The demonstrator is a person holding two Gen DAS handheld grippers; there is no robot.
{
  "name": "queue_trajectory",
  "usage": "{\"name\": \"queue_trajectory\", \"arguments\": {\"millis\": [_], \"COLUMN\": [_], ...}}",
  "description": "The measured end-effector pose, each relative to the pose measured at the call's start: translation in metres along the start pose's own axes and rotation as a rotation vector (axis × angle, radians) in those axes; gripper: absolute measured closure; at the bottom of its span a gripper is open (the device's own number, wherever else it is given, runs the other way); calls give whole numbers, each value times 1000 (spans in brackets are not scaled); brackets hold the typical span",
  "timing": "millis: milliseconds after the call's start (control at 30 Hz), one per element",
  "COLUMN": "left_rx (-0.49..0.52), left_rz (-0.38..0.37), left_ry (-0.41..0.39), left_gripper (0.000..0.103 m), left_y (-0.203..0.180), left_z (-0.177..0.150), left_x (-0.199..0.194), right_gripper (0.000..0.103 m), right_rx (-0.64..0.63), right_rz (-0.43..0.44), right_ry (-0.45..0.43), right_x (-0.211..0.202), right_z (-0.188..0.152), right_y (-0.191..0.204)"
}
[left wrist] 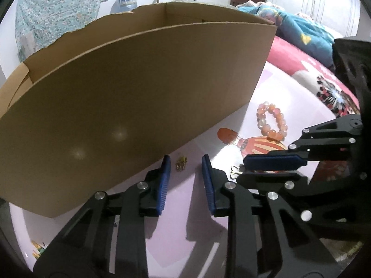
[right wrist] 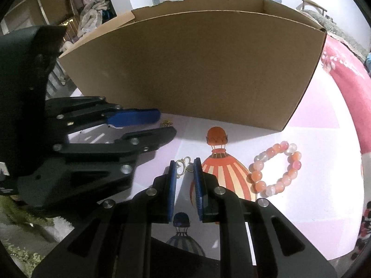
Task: Organize jewelry
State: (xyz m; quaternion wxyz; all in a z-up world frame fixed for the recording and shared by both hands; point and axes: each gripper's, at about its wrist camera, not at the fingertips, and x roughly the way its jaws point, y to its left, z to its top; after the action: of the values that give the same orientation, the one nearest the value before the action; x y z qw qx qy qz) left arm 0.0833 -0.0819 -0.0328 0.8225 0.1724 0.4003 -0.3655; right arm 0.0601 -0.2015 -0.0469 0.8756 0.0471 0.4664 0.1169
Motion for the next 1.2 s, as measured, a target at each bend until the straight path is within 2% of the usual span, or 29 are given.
{"name": "queue_trajectory", "arguments": {"millis": [167, 200, 300, 667, 767, 800, 1133, 1200], "left_rx": [21, 24, 31, 1, -15, -19, -54, -58], "left_rz": [17, 18, 28, 26, 31, 32, 41, 42], "left_ry": [-3, -4, -4, -8, -8, -7, -11, -12], "left_gripper": [83, 89, 99, 102, 102, 102, 102, 102], "left_y": [-4, -5, -6, -1, 3, 4, 14, 15], "left_z": [3, 3, 6, 2, -2, -3, -9, -10], "left_x": [2, 1, 1, -3, -6, -7, -13, -13], "right_gripper": [88, 89, 92, 91, 74, 73, 74, 83], "right_rx": [0, 0, -4, 0, -23, -32, -123, -142], "right_rz": [14, 12, 9, 44, 18, 13, -42, -67], "right_ry": [-9, -9, -11, -14, -19, -19, 9, 15], "right_x": [-5, -6, -7, -13, -14, -14, -4, -3], "right_z": [-7, -7, -9, -7, -4, -4, 1, 2], "right_y": [-6, -5, -10, -15, -12, -11, 3, 4]}}
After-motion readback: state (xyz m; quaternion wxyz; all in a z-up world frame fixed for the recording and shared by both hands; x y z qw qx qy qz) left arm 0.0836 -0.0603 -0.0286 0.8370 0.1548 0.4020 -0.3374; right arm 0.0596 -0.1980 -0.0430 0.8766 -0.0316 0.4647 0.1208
